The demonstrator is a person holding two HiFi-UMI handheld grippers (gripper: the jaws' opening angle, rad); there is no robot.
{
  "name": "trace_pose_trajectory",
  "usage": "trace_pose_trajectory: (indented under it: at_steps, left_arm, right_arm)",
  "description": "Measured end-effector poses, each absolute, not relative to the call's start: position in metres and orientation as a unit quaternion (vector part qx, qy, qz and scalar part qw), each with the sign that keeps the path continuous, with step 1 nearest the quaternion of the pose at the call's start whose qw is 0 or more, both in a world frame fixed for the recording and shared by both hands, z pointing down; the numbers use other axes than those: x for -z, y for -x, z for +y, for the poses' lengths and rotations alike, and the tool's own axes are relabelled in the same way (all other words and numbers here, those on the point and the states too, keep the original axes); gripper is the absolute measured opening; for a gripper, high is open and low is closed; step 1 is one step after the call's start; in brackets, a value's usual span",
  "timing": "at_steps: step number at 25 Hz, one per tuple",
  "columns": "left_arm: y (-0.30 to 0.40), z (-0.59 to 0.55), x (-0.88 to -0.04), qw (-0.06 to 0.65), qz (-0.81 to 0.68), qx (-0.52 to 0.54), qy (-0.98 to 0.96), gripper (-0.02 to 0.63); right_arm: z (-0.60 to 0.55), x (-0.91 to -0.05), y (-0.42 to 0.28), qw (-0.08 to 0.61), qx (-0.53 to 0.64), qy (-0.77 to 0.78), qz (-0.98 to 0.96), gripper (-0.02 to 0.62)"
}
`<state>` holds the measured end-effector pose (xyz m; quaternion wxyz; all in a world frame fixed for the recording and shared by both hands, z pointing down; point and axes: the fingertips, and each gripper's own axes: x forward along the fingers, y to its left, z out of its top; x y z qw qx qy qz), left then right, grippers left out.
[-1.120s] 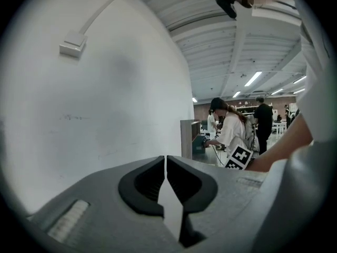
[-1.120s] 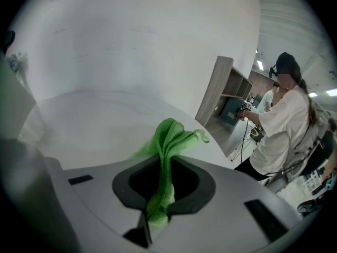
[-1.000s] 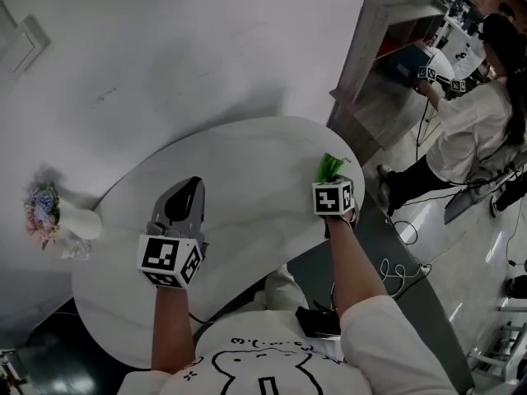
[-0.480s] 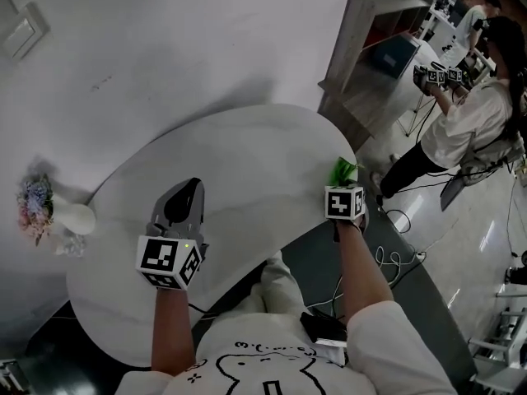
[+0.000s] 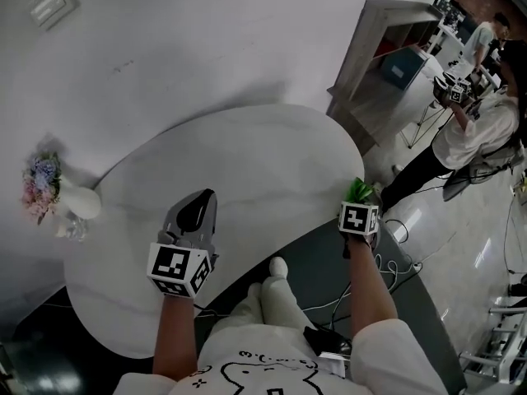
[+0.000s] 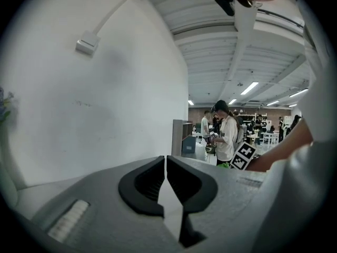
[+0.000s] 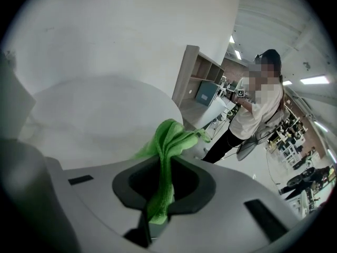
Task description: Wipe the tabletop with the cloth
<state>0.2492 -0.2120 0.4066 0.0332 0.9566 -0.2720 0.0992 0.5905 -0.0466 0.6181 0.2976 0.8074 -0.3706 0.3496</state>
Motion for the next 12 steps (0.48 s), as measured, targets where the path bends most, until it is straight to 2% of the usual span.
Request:
trace_pose_trajectory:
  at_steps: [6, 12]
  left_arm:
    - [-0.229, -0.209, -0.392, 0.033, -0.304, -0.084, -0.948, 0.02]
    - [-0.21, -0.196, -0.38, 0.038, -0.352, -0.07, -0.933, 0.02]
  right_arm:
    - [-0.02, -0.618, -0.582, 0.307, -0.361, -0.798, -0.373, 0.04]
    - [-0.012, -0.587, -0.572, 0.293, -0.325, -0.802, -0.407, 0.041]
